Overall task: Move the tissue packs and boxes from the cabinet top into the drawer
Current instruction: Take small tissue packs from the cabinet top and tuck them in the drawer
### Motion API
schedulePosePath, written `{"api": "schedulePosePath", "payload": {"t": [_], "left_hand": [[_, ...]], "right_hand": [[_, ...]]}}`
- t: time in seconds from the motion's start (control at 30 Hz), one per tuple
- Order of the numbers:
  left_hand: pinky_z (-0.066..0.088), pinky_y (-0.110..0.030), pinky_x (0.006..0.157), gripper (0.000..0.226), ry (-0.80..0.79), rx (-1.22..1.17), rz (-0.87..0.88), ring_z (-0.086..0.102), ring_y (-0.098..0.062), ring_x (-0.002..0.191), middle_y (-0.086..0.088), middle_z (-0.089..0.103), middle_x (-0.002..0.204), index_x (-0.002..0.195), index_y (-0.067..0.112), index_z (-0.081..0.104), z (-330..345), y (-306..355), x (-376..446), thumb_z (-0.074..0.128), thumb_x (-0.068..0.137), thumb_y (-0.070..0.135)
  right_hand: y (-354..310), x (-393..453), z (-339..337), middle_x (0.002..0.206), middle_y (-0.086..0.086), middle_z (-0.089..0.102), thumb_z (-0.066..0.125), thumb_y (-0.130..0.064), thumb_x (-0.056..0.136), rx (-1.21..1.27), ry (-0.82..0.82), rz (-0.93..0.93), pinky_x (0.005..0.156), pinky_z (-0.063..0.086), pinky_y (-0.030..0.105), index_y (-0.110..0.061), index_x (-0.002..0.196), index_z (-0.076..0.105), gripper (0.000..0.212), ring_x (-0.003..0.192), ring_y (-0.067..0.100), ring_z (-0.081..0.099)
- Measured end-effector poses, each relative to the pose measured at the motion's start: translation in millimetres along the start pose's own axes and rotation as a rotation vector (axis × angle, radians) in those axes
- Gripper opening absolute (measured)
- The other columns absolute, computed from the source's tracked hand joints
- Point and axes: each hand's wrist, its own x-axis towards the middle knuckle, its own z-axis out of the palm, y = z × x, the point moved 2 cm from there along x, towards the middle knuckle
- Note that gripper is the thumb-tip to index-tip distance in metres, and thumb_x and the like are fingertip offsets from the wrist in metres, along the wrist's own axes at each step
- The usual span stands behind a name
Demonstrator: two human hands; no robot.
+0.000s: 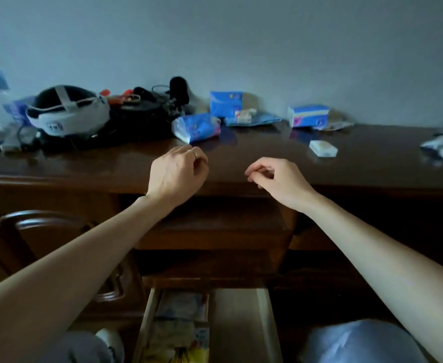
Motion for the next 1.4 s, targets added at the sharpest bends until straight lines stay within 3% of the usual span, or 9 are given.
{"api": "schedulePosePath", "payload": {"t": [0.13, 0.43, 0.53, 0.67, 0.83, 0.93, 1.07, 1.23, 1.4], "left_hand": [[0.052, -0.036, 0.068, 0.023, -0.013, 0.081, 0.027, 0.063, -0.025, 0.103, 0.000, 0.067, 0.100, 0.102, 0.023, 0.072, 15, -10, 56, 0.062, 0.082, 0.027], [0.027, -0.047, 0.115, 0.078, -0.465, 0.240, -0.226, 0.027, -0.030, 0.145, -0.007, 0.033, 0.157, 0.152, 0.027, 0.036, 112, -83, 146, 0.056, 0.085, 0.061], [0.039, -0.048, 0.108, 0.077, -0.573, 0.223, -0.262, 0.039, -0.029, 0.137, -0.006, 0.044, 0.147, 0.150, 0.027, 0.036, 149, -100, 146, 0.046, 0.088, 0.072], [0.051, -0.044, 0.090, 0.057, -0.403, 0.173, -0.208, 0.050, -0.026, 0.122, -0.002, 0.052, 0.130, 0.136, 0.027, 0.047, 163, -108, 150, 0.051, 0.091, 0.063], [0.049, -0.037, 0.077, 0.050, -0.339, 0.173, -0.150, 0.048, -0.022, 0.119, 0.001, 0.051, 0.122, 0.127, 0.024, 0.050, 164, -111, 152, 0.059, 0.088, 0.054], [0.052, -0.038, 0.079, 0.053, -0.318, 0.199, -0.148, 0.048, -0.023, 0.117, -0.001, 0.051, 0.122, 0.128, 0.022, 0.050, 164, -108, 151, 0.059, 0.087, 0.054], [0.054, -0.041, 0.084, 0.058, -0.306, 0.215, -0.154, 0.047, -0.024, 0.119, -0.003, 0.051, 0.126, 0.133, 0.018, 0.049, 165, -107, 152, 0.057, 0.088, 0.053], [0.053, -0.039, 0.081, 0.055, -0.293, 0.203, -0.161, 0.048, -0.023, 0.116, -0.002, 0.052, 0.122, 0.130, 0.018, 0.050, 163, -105, 152, 0.057, 0.087, 0.053], [0.046, -0.038, 0.071, 0.044, -0.182, 0.197, -0.249, 0.055, -0.025, 0.107, -0.004, 0.060, 0.112, 0.118, 0.015, 0.057, 154, -103, 150, 0.053, 0.090, 0.049]], "right_hand": [[21, 51, -19, 0.104, -0.021, 0.069, 0.065, -0.036, 0.094, -0.188, -0.006, 0.074, 0.087, 0.055, 0.034, -0.043, 0.104, 0.067, 0.013, 0.098, 0.002, 0.065], [86, 174, -10, 0.144, -0.003, 0.055, 0.063, -0.043, 0.094, -0.516, -0.191, 0.237, 0.101, 0.048, 0.041, -0.035, 0.140, 0.051, 0.048, 0.131, 0.020, 0.052], [92, 216, 5, 0.148, -0.001, 0.050, 0.063, -0.043, 0.095, -0.540, -0.180, 0.211, 0.095, 0.050, 0.042, -0.035, 0.145, 0.043, 0.055, 0.129, 0.022, 0.055], [94, 265, 32, 0.155, 0.007, 0.037, 0.059, -0.045, 0.096, -0.594, -0.142, 0.159, 0.092, 0.050, 0.046, -0.032, 0.153, 0.028, 0.067, 0.131, 0.032, 0.052], [94, 318, 48, 0.160, 0.012, 0.021, 0.065, -0.043, 0.092, -0.722, 0.008, 0.144, 0.101, 0.044, 0.051, -0.027, 0.154, 0.024, 0.076, 0.140, 0.038, 0.033], [112, 336, 53, 0.166, 0.014, 0.012, 0.058, -0.052, 0.097, -0.690, -0.059, 0.295, 0.112, 0.033, 0.060, -0.037, 0.154, 0.025, 0.068, 0.148, 0.042, 0.022], [126, 346, 65, 0.153, 0.017, 0.035, 0.042, -0.060, 0.101, -0.598, -0.064, 0.316, 0.104, 0.041, 0.058, -0.037, 0.143, 0.038, 0.047, 0.138, 0.042, 0.038], [119, 342, 58, 0.125, 0.019, 0.055, 0.046, -0.050, 0.103, -0.664, -0.019, 0.234, 0.084, 0.044, 0.045, -0.030, 0.124, 0.044, 0.029, 0.109, 0.041, 0.059], [98, 332, 62, 0.119, 0.020, 0.069, 0.049, -0.064, 0.090, -0.727, 0.178, 0.150, 0.098, 0.040, 0.050, -0.013, 0.144, 0.033, 0.076, 0.112, 0.038, 0.064]]}}
